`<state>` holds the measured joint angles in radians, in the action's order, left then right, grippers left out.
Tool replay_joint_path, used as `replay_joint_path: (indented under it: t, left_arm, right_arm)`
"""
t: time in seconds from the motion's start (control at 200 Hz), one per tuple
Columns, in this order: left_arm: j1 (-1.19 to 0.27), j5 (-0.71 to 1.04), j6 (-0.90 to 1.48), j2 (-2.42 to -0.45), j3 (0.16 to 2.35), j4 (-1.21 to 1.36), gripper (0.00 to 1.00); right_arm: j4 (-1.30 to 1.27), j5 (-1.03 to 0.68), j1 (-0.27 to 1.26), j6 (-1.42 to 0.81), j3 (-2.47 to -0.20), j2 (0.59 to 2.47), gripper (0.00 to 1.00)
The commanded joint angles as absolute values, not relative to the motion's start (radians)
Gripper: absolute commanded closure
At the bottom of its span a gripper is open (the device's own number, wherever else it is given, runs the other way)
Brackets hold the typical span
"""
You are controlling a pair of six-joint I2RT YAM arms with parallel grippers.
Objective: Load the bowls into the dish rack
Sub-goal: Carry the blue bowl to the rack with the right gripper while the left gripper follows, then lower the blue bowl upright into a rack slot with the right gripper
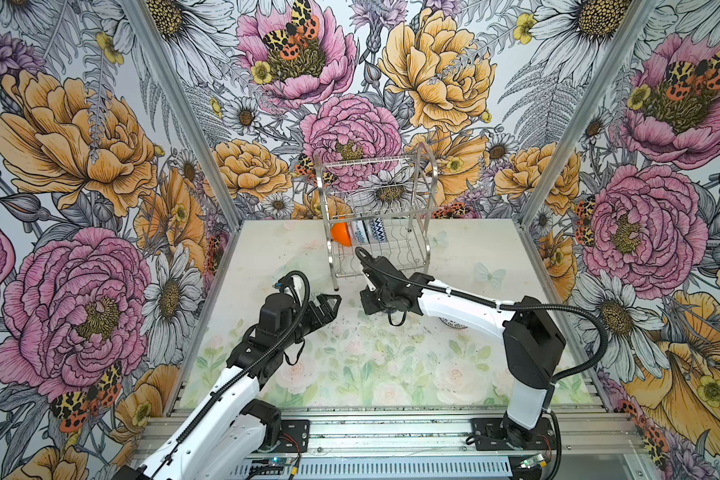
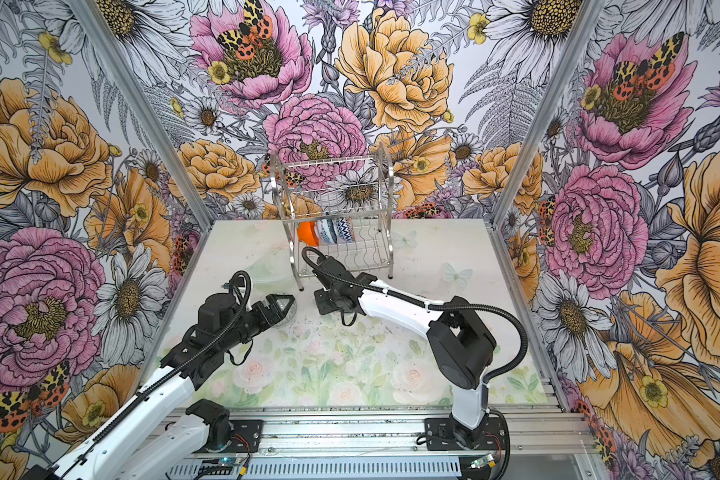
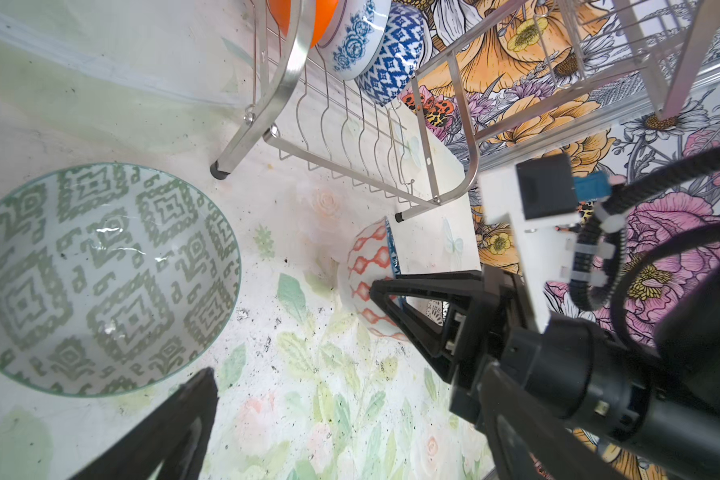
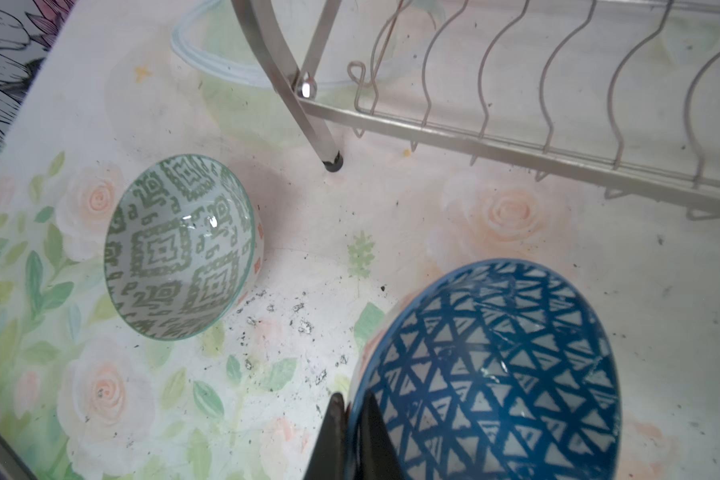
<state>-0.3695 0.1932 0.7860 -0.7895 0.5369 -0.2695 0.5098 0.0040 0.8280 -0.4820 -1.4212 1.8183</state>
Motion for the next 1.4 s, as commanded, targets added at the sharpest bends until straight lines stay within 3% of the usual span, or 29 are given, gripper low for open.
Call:
replay_joint_path:
  t: [0.0, 0.32, 0.726, 0.986, 1.396]
  left_arm:
    - [-0.36, 0.21, 0.767, -0.8, 0.59, -0.272, 0.01]
    - [-0.358, 0.213, 0.692, -0.894, 0.734, -0.341, 0.01]
    - [-0.351, 0.188, 0.596, -1.079, 0.934, -0.377, 0.01]
    - [-0.33, 0.182, 0.526, -1.207, 1.074, -0.403, 0.02]
    - [-0.314, 0.184, 0.54, -1.248, 1.011, -0.302, 0.01]
  right_arm:
    - [0.441, -0.026, 0.8, -0.489, -1.424, 1.732, 1.0]
    - [0.292, -0.125, 0.703, -0.483, -1.431, 1.679, 1.0]
    - [-0.082, -0.406, 0.593, -0.585, -1.423, 1.815, 1.0]
    - [-0.177, -0.466, 0.58, -0.593, -1.452, 1.892, 1.0]
    - [-0.43, -0.523, 0.549, -0.686, -1.333, 1.946, 1.0]
